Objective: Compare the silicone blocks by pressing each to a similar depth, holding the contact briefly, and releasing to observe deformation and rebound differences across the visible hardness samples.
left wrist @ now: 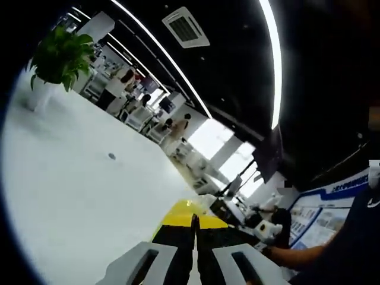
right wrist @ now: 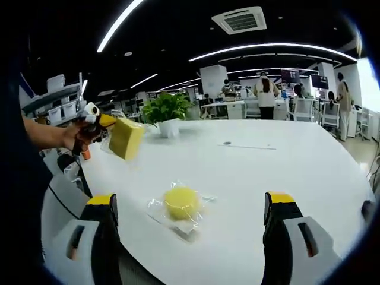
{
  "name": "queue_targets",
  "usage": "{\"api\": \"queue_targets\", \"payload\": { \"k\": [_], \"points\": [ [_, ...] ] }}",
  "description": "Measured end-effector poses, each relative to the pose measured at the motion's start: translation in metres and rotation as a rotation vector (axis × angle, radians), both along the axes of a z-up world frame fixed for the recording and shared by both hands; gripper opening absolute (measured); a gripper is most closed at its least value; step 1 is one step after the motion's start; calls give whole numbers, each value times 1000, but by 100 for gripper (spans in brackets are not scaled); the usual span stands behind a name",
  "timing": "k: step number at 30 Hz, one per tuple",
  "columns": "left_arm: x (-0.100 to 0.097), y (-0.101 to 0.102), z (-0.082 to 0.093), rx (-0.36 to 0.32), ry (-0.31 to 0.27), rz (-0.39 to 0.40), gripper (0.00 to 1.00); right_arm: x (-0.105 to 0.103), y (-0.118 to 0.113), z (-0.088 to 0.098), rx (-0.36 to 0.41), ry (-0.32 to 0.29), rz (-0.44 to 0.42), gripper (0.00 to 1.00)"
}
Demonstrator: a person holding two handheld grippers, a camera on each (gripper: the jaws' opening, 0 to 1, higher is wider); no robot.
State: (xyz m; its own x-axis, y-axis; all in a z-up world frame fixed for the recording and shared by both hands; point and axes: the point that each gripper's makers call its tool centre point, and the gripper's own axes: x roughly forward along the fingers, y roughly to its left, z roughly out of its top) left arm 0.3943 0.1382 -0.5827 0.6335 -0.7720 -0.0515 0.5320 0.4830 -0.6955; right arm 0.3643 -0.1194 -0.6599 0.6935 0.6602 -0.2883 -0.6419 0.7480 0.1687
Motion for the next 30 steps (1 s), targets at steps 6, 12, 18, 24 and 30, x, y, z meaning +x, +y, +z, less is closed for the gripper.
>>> {"api": "queue_targets", "payload": {
  "k": [6, 12, 18, 24, 30],
  "points": [
    [-1, 2, -13, 8, 30, 0, 0, -3, 1, -5, 0, 14, -1, 96],
    [0, 2, -27, 15, 61, 0, 0, -6, -2, -10, -8, 24, -8, 96],
    [0, 2, -41, 28, 99, -6, 0, -9, -6, -16, -10, 40, -18, 96],
    [2, 4, -54, 35, 127, 1, 0, -12, -8, -21, -30, 44, -15, 96],
    [1, 3, -59, 32, 139, -1, 0, -13, -11, -22, -22, 66, -29, 96]
  ]
}}
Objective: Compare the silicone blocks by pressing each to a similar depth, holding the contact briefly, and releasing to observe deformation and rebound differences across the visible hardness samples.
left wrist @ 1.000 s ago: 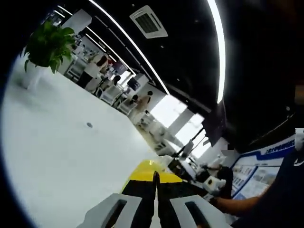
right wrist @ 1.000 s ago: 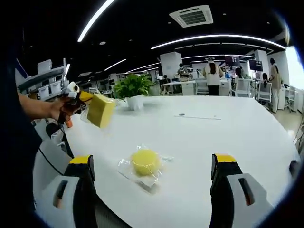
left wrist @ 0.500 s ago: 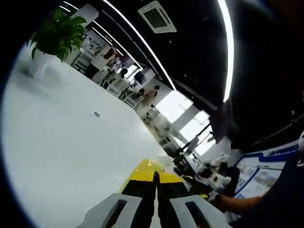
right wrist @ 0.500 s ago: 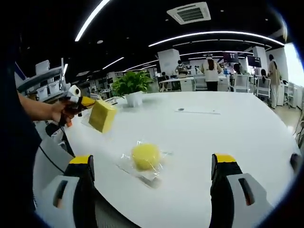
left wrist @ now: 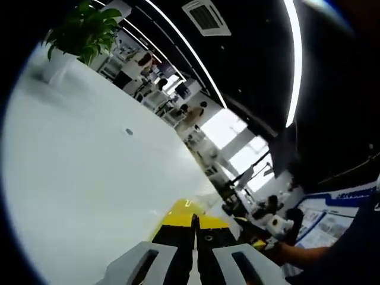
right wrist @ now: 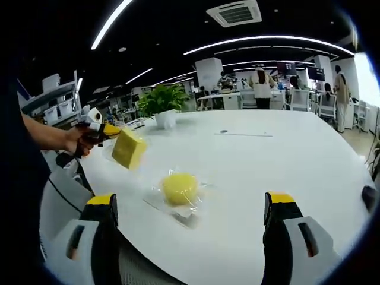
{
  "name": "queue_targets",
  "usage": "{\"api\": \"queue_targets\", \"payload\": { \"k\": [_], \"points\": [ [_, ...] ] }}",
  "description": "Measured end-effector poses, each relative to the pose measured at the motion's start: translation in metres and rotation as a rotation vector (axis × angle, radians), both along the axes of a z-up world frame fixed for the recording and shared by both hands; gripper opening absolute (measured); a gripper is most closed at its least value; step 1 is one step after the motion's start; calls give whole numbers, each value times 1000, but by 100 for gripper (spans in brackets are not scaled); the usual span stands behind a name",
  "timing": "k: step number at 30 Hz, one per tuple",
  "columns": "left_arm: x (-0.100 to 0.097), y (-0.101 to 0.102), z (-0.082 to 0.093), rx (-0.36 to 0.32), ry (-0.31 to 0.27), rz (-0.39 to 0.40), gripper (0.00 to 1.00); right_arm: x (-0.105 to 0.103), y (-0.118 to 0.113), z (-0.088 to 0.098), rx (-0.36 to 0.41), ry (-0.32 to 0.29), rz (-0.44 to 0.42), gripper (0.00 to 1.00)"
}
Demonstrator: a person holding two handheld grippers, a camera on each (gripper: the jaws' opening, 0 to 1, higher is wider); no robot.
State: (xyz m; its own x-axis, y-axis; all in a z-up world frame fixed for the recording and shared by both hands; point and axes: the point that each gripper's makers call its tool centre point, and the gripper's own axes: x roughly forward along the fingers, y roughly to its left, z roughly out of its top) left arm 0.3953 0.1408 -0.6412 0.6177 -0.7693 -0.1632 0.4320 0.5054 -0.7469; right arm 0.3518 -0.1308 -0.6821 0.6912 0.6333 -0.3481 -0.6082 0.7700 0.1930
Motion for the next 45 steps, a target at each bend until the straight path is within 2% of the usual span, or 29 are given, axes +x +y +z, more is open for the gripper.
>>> {"api": "queue_targets", "payload": {
  "k": [10, 17, 20, 27, 34, 40, 43, 45],
  "points": [
    [6, 4, -19, 6, 42, 20, 0, 0, 1, -2, 11, 6, -7, 96],
    [10, 5, -26, 21, 64, 16, 0, -3, -1, -8, 12, 42, -15, 96],
    [15, 8, -32, -1, 97, 27, 0, -4, -1, -7, 16, 39, -17, 96],
    [22, 12, -43, 38, 95, 32, 0, -4, -1, -8, 16, 43, -19, 96],
    [31, 23, -52, 115, 73, 61, 0, -4, -3, -12, 18, 65, -28, 96],
    [41, 34, -65, 237, -3, 71, 0, -4, -7, -11, 38, 63, -47, 96],
    [44, 37, -73, 298, -36, 60, 0, -5, -8, -15, 22, 73, -50, 96],
    [45, 37, -76, 304, -35, 54, 0, -6, -8, -17, 23, 79, -49, 96]
  ]
}}
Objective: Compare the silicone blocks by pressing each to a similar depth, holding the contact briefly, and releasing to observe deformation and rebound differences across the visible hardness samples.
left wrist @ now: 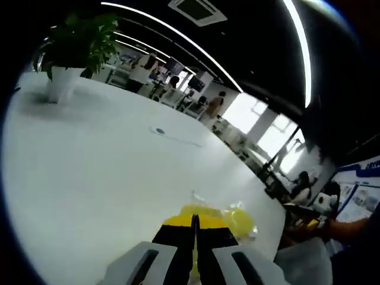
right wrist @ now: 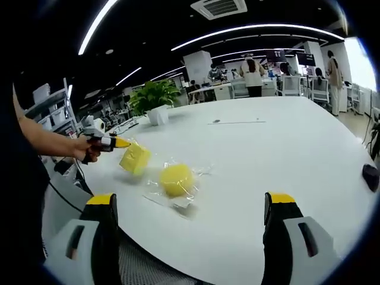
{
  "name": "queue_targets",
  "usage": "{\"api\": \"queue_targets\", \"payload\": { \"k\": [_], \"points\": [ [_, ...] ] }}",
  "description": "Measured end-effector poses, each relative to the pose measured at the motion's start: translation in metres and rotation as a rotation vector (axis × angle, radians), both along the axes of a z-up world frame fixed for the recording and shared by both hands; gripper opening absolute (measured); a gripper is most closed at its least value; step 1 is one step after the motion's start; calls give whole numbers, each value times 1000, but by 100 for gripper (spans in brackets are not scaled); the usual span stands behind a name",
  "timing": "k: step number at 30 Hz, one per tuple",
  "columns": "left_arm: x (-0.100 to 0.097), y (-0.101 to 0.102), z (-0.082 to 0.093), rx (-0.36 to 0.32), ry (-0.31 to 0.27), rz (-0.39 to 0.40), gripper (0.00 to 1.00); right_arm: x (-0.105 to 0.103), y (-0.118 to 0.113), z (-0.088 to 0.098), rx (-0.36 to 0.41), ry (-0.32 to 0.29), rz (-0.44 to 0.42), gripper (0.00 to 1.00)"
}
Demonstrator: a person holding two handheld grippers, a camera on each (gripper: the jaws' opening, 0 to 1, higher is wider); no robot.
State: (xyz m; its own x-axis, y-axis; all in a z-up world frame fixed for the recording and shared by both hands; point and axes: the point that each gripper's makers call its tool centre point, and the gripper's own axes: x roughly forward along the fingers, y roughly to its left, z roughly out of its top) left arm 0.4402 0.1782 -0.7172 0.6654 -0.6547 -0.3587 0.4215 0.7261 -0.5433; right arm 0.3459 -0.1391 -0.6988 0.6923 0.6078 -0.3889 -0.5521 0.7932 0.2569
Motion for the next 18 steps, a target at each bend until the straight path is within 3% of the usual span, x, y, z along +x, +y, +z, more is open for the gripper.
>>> {"api": "queue_targets", "payload": {
  "k": [7, 18],
  "points": [
    [3, 3, -18, 20, 54, 1, 0, 1, -1, -4, -5, 14, -1, 96],
    [8, 4, -42, 117, 51, -38, 0, 0, 2, -8, -1, 40, 5, 96]
  ]
}}
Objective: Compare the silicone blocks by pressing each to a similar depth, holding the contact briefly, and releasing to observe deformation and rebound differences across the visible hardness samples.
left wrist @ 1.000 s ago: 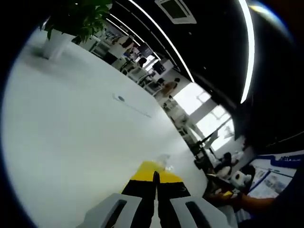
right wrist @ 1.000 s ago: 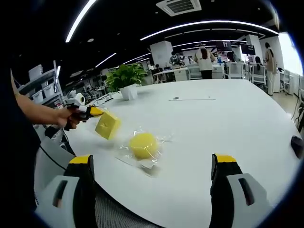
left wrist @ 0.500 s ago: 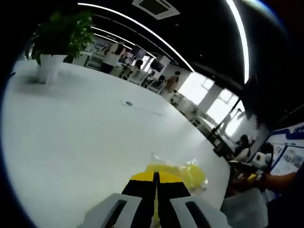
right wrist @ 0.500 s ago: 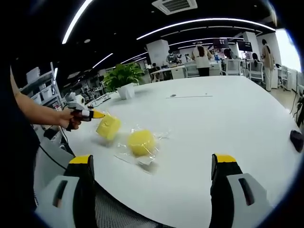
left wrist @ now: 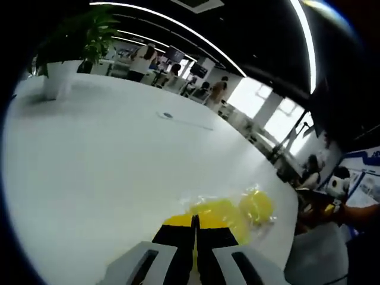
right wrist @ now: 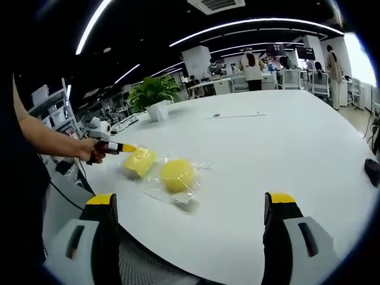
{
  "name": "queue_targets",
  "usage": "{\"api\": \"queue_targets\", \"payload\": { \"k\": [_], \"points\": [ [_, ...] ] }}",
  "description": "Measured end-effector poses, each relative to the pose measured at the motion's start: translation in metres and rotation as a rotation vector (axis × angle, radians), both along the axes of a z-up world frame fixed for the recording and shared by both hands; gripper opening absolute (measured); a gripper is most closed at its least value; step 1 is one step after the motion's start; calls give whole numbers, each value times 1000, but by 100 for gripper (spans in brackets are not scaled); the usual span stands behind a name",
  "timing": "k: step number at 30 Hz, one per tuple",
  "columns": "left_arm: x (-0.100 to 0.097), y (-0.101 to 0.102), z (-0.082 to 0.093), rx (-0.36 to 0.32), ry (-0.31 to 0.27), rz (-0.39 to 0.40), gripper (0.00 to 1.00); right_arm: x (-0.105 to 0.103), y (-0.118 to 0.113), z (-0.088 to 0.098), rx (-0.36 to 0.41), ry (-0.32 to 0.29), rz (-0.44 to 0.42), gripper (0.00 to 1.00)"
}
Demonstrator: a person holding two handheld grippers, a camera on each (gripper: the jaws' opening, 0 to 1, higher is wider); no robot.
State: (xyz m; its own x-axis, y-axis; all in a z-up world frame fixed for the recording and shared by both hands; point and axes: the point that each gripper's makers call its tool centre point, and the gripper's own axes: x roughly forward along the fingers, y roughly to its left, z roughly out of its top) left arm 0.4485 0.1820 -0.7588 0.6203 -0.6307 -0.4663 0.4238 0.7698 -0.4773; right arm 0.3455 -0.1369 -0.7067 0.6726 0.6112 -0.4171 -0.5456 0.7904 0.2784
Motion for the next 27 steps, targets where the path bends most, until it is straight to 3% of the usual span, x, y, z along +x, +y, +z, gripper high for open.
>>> {"api": "queue_targets", "payload": {
  "k": [10, 19, 27],
  "points": [
    [2, 4, -11, 63, -7, -41, 0, -1, -4, -6, -4, 25, -3, 96],
    [2, 3, -16, 128, -47, -80, 0, 3, -6, -5, -18, 31, -2, 96],
    [2, 6, -19, 118, -35, -67, 0, 6, -5, -3, -13, 28, -1, 96]
  ]
}}
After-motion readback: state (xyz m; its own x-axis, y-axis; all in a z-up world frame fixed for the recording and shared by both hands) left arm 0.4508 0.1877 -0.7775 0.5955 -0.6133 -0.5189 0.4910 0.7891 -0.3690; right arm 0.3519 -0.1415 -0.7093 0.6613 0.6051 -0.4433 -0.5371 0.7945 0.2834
